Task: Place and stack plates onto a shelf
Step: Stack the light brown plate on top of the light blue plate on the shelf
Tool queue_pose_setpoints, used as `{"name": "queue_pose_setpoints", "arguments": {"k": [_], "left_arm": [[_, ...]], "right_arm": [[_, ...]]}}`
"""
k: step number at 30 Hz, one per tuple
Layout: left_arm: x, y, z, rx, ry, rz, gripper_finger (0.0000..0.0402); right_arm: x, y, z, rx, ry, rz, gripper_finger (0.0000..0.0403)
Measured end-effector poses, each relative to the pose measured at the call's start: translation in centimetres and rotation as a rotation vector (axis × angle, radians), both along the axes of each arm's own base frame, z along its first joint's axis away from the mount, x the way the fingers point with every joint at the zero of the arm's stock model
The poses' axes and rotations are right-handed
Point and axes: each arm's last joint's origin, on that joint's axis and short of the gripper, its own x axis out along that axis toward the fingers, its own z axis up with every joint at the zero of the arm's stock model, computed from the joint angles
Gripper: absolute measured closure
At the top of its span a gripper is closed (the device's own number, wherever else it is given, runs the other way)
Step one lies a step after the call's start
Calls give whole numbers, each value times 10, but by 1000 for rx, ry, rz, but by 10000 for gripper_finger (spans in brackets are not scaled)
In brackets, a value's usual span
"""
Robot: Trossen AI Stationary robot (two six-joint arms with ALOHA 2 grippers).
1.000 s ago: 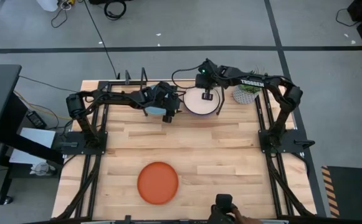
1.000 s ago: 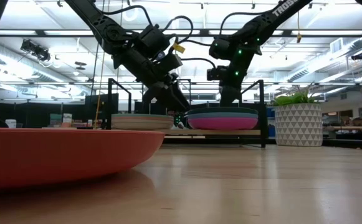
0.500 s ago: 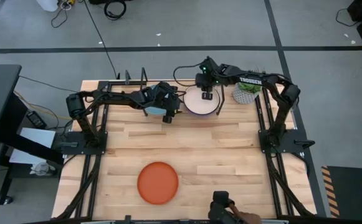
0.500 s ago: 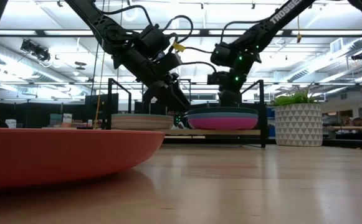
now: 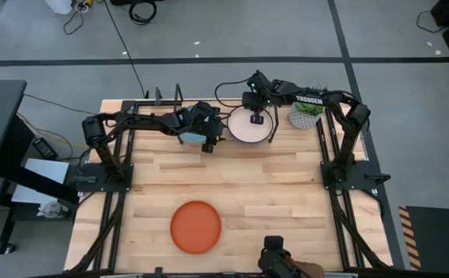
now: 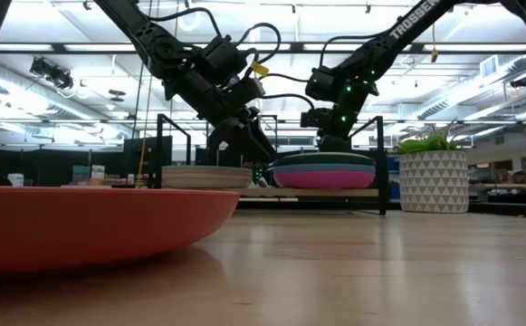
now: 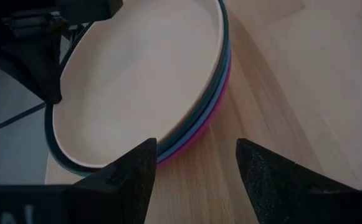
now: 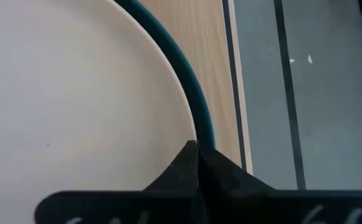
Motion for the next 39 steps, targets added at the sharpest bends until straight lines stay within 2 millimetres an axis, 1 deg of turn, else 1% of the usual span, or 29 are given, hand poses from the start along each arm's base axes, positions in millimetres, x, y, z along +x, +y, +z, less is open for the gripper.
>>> {"name": "queue_pose_setpoints", "arguments": {"k": [2,8,12,17,20,28,33,39], "left_arm": [[0,0,0,0,0,0,175],[1,0,1,4,-8,-1,175],[5,-4,4,-1,-59,-48,175],[9,-11,6,1,-84,-81,175],[10,-15,6,23,-80,-99,175],[14,-25,7,143,-41,-49,175],[13,-29,15,195,-47,-25,175],[10,-29,31,218,-105,-12,175]], "right_arm": [[-1,-1,0,1,1,-4,395],[-2,-2,0,-16,14,-18,398],[-3,-2,-1,6,11,-10,399],[-4,-3,-8,41,35,-21,400],[-3,-2,-7,52,25,-19,398],[-2,0,-8,41,35,-26,397],[-2,-1,-8,41,35,-27,397],[-1,1,-8,39,36,-26,396]]}}
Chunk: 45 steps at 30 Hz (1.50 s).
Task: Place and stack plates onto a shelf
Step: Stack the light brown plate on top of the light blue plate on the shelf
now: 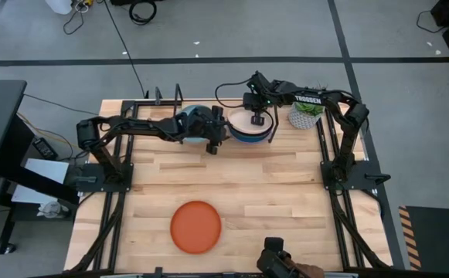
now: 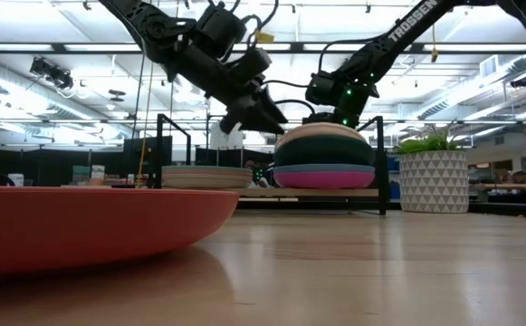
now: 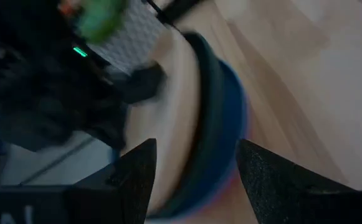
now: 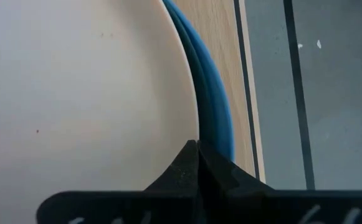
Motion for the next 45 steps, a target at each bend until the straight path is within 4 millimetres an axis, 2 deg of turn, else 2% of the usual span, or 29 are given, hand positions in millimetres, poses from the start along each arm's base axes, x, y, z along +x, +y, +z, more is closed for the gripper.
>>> {"name": "queue_pose_setpoints", "arguments": {"k": [11,15,19,24,28,37,41,45], "left_arm": [[-2,21,2,-81,-98,-25,176],[-6,32,3,-191,-143,-79,189],[-8,42,-6,-260,-130,-95,210],[5,49,-3,-286,-146,-109,233],[15,53,0,-294,-95,-123,242],[16,56,-7,-339,-45,-123,247],[15,56,-7,-348,-43,-118,272],[15,56,-7,-353,-41,-115,317]], "right_arm": [[1,1,0,-5,5,1,396],[1,1,0,-3,4,3,396],[1,1,0,-2,0,12,396],[2,2,0,-2,-1,17,396],[2,3,0,-2,-2,19,396],[3,3,0,-1,-5,22,396],[3,3,0,0,-8,24,396],[3,3,0,1,-10,25,396]]}}
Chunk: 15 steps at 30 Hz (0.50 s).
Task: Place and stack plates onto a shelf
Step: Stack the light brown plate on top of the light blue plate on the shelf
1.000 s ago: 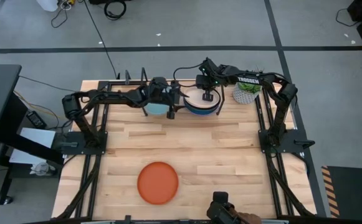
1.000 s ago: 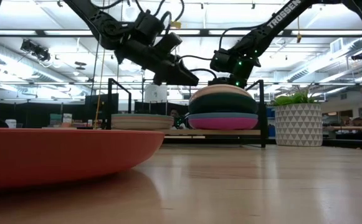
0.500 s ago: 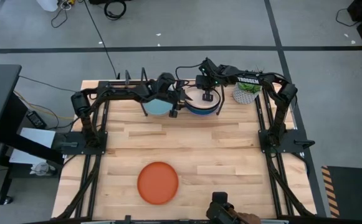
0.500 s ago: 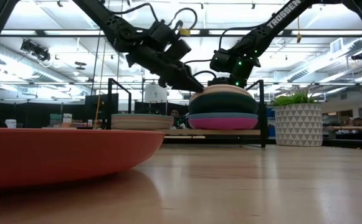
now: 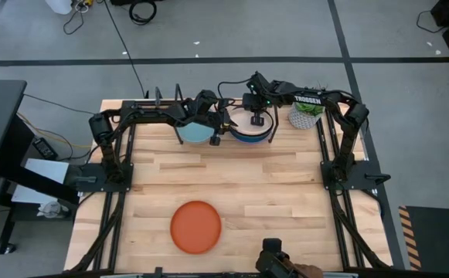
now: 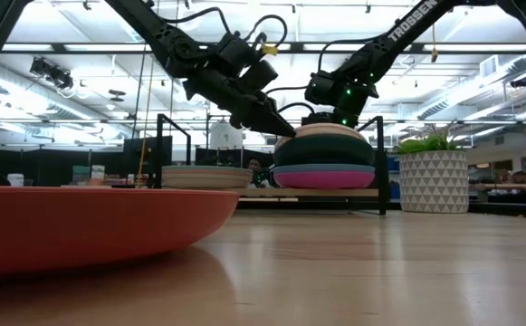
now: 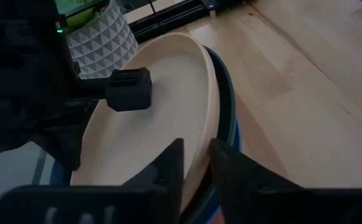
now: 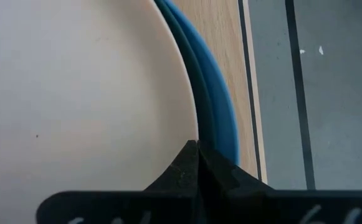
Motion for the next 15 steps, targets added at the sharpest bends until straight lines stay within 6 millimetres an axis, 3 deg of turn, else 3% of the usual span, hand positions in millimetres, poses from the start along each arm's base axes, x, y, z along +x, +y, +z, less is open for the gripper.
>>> {"name": "queue_pose_setpoints", "arguments": {"k": [6,10,15], "left_arm": [[0,-2,0,7,2,-23,384],[1,-3,0,0,1,-30,384],[1,-3,0,-46,-5,-29,385]], "right_arm": [[1,0,0,17,-19,2,394],[0,7,6,55,-42,-11,377],[-4,20,34,-12,-70,-52,344]]}}
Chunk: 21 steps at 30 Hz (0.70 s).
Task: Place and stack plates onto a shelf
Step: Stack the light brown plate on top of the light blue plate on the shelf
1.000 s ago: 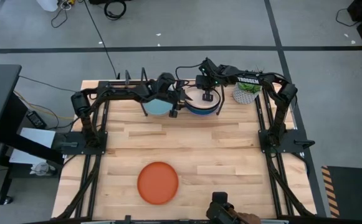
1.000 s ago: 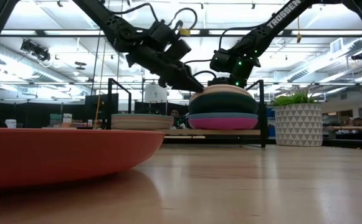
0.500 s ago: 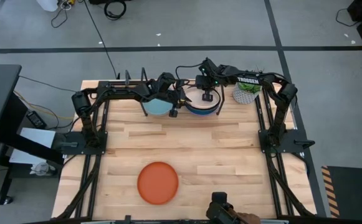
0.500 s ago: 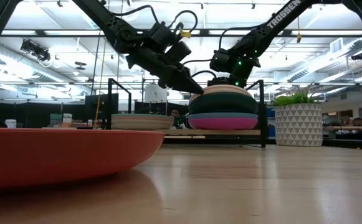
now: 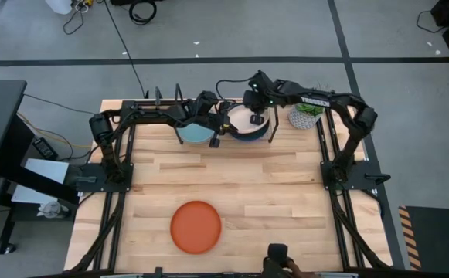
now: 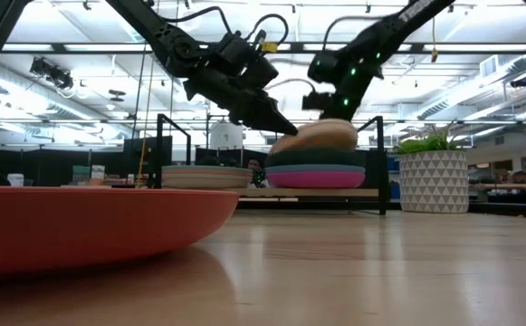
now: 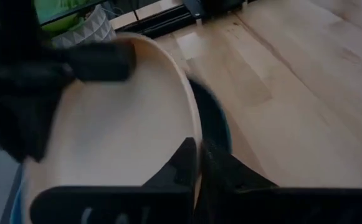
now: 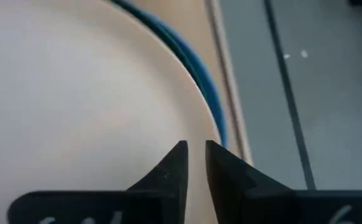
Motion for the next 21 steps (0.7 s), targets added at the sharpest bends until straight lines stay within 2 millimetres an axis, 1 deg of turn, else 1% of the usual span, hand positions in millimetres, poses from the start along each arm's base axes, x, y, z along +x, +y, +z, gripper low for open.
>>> {"name": "queue_pose_setpoints", "arguments": {"k": [4,10,12,16,21], "left_arm": [[0,-1,1,-8,-6,-10,386],[-1,-2,2,-35,-3,-17,386],[-3,-2,7,-43,-4,-8,386],[-11,-7,22,-35,-1,-3,386],[-25,-16,42,-25,41,30,386]], "right_arm": [[-7,13,29,-36,-69,-27,329],[-23,35,69,-87,-158,-33,326],[-27,41,77,-93,-179,-26,327],[-35,52,90,-84,-221,-41,327],[-42,68,105,-68,-269,-47,327]]}}
